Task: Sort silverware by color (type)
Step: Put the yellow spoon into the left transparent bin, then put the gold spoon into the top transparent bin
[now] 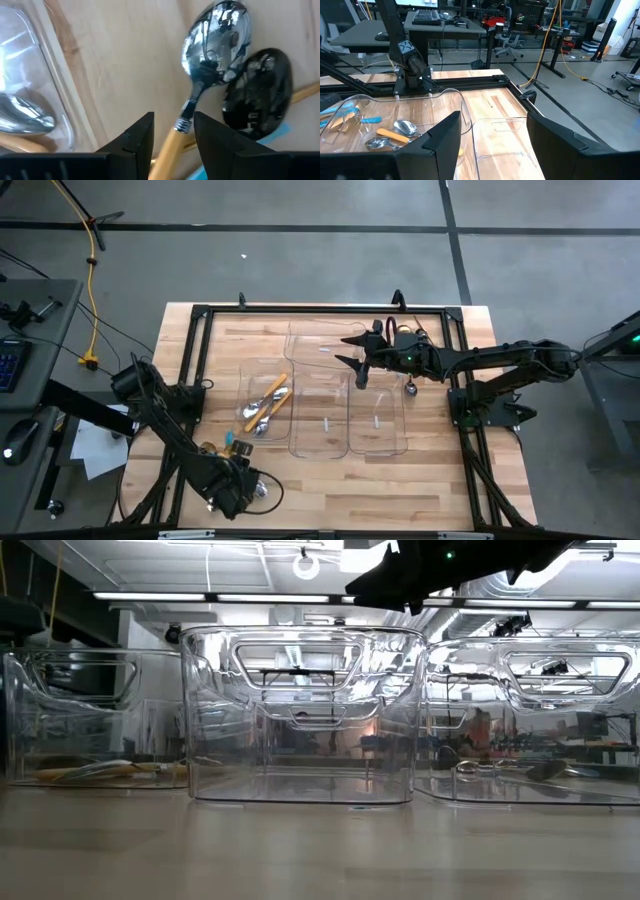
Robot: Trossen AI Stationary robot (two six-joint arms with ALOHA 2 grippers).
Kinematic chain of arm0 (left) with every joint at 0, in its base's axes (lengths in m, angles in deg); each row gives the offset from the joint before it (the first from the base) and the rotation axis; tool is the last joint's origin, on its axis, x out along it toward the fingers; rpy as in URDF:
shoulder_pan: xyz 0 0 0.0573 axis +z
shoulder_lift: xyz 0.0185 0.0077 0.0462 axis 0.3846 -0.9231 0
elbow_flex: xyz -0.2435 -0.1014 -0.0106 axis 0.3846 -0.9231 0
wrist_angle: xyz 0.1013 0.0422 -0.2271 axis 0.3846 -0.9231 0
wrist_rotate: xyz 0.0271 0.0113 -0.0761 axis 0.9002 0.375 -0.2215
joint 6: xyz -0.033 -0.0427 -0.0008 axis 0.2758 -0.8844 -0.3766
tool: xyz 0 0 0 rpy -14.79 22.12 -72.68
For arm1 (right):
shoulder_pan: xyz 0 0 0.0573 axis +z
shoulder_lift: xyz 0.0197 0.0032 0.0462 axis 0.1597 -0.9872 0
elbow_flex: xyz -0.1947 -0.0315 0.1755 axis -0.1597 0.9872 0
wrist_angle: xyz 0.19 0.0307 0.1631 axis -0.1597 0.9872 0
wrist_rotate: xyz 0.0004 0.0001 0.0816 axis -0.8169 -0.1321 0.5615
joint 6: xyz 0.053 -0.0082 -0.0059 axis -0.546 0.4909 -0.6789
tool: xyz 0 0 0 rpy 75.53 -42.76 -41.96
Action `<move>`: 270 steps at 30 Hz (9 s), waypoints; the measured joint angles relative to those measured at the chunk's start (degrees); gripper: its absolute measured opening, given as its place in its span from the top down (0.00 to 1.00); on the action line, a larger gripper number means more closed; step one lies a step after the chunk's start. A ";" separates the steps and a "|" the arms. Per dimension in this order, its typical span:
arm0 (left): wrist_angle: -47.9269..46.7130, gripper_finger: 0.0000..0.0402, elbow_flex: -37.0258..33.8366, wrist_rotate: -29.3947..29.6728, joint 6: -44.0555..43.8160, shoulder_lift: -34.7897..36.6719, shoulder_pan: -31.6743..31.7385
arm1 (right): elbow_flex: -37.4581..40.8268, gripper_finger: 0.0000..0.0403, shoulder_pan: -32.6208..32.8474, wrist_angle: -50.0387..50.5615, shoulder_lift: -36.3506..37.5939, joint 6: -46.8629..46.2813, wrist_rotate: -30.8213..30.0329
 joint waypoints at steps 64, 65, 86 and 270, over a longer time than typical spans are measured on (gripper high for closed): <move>2.36 0.80 -2.47 -1.72 6.30 0.11 1.97 | 0.00 0.48 0.00 0.02 0.00 -0.02 0.00; 2.37 0.79 -2.47 -1.78 6.28 0.11 2.12 | 0.00 0.48 0.01 0.02 0.00 -0.02 0.00; 5.45 0.93 -4.76 -4.03 5.80 0.11 2.63 | 0.00 0.48 0.00 0.20 0.00 -0.02 0.00; 23.26 0.74 -9.85 16.31 24.61 42.28 42.74 | -0.04 0.48 3.93 4.70 2.10 -3.87 -0.63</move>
